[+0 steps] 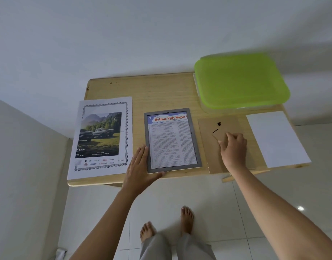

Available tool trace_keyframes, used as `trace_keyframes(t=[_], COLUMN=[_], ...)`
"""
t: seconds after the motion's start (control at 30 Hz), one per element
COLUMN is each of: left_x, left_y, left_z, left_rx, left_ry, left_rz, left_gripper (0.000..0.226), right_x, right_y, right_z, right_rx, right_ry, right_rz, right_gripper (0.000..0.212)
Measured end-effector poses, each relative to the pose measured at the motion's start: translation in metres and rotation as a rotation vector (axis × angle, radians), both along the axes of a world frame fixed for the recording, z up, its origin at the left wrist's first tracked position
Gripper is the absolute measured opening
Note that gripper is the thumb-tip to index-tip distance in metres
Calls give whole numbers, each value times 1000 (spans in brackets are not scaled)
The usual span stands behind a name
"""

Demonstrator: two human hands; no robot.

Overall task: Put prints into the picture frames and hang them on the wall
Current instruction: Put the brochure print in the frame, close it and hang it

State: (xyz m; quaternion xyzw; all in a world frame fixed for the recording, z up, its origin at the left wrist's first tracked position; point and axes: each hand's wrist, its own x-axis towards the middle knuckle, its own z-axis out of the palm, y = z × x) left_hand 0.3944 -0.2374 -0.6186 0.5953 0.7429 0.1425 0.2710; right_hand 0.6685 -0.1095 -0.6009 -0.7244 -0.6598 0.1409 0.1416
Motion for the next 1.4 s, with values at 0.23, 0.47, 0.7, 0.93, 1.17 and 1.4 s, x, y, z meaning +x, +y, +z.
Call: trace_keyframes(t=[0.23, 0.47, 0.7, 0.93, 1.17, 1.4], left_x=[0, -3, -12, -17, -21, -21], left_y=[-1, -3, -4, -3, -1, -2], left_z=[1, 1, 7, 7, 7, 4], left_rx=[20, 25, -3, -27, -46, -36], left_ry=[-3, -5, -13, -19, 16, 49], left_rz=[-10, -34, -82, -119, -175, -184], left_gripper=[110, 116, 101, 98, 94, 93], right_x=[1, -43, -126, -157, -166, -167], right_y=[-16, -32, -24, -22, -11, -9], right_z=[10, 27, 31, 23, 21, 20], right_rx=[30, 72, -80, -78, -78, -77], right_ry=[29, 42, -87, -203, -210, -207], right_rz=[16, 149, 308, 317, 302, 300], right_gripper=[35, 36, 33, 31, 32, 33])
